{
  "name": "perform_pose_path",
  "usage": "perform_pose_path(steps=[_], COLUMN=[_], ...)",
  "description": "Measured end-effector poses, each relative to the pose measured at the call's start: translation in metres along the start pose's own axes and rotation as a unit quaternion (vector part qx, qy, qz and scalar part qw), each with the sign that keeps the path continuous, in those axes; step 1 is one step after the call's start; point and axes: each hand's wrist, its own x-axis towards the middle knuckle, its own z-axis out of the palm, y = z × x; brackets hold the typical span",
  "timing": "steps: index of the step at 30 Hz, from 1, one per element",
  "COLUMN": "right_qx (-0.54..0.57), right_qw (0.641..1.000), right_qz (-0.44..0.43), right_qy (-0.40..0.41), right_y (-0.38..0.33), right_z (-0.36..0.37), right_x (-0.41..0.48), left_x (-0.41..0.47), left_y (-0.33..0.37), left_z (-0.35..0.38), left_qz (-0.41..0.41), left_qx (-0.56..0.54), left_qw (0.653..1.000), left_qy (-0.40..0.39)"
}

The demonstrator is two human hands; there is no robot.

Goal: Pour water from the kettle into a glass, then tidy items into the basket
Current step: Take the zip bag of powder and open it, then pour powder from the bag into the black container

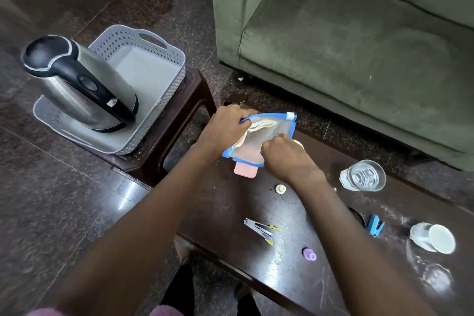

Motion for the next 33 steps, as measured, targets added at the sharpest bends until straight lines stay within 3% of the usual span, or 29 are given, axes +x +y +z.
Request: perform_pose_path(steps=[3, 5, 8, 10, 11, 13, 14, 16, 20, 26, 33], right_qx=[0.097, 0.152, 0.365, 0.531, 0.622, 0.778, 0.808, 0.825, 0.825, 0.773, 0.670], right_qw=[0.992, 0.984, 0.915, 0.810, 0.730, 0.530, 0.468, 0.422, 0.421, 0.503, 0.589], right_qz=[0.043, 0.069, 0.169, 0.251, 0.283, 0.337, 0.357, 0.377, 0.376, 0.383, 0.434], right_qy=[-0.071, -0.069, -0.027, -0.010, -0.007, -0.008, -0.004, -0.003, -0.027, -0.055, 0.121], right_y=[-0.002, -0.002, -0.008, -0.018, -0.022, -0.030, -0.031, -0.031, -0.035, -0.037, -0.025], right_z=[0.009, 0.016, 0.025, 0.030, 0.033, 0.033, 0.033, 0.032, 0.042, 0.048, 0.045], right_x=[0.009, 0.021, 0.041, 0.055, 0.060, 0.070, 0.072, 0.073, 0.081, 0.094, 0.088], left_x=[0.002, 0.002, 0.003, 0.003, 0.003, 0.003, 0.002, 0.002, 0.002, 0.002, 0.004], left_y=[-0.010, -0.015, -0.019, -0.020, -0.020, -0.021, -0.021, -0.022, -0.022, -0.020, -0.011], left_z=[0.007, 0.011, 0.014, 0.014, 0.014, 0.013, 0.013, 0.012, 0.011, 0.009, 0.017], left_qz=[-0.002, -0.006, -0.019, -0.024, -0.023, -0.020, -0.019, -0.006, 0.008, 0.008, -0.037], left_qx=[0.006, 0.004, -0.009, -0.016, -0.022, -0.030, -0.032, -0.028, -0.020, -0.020, 0.013], left_qw=[1.000, 0.999, 0.998, 0.997, 0.997, 0.997, 0.997, 0.997, 0.996, 0.995, 0.994], left_qy=[-0.023, -0.043, -0.058, -0.066, -0.069, -0.072, -0.072, -0.074, -0.086, -0.101, -0.102])
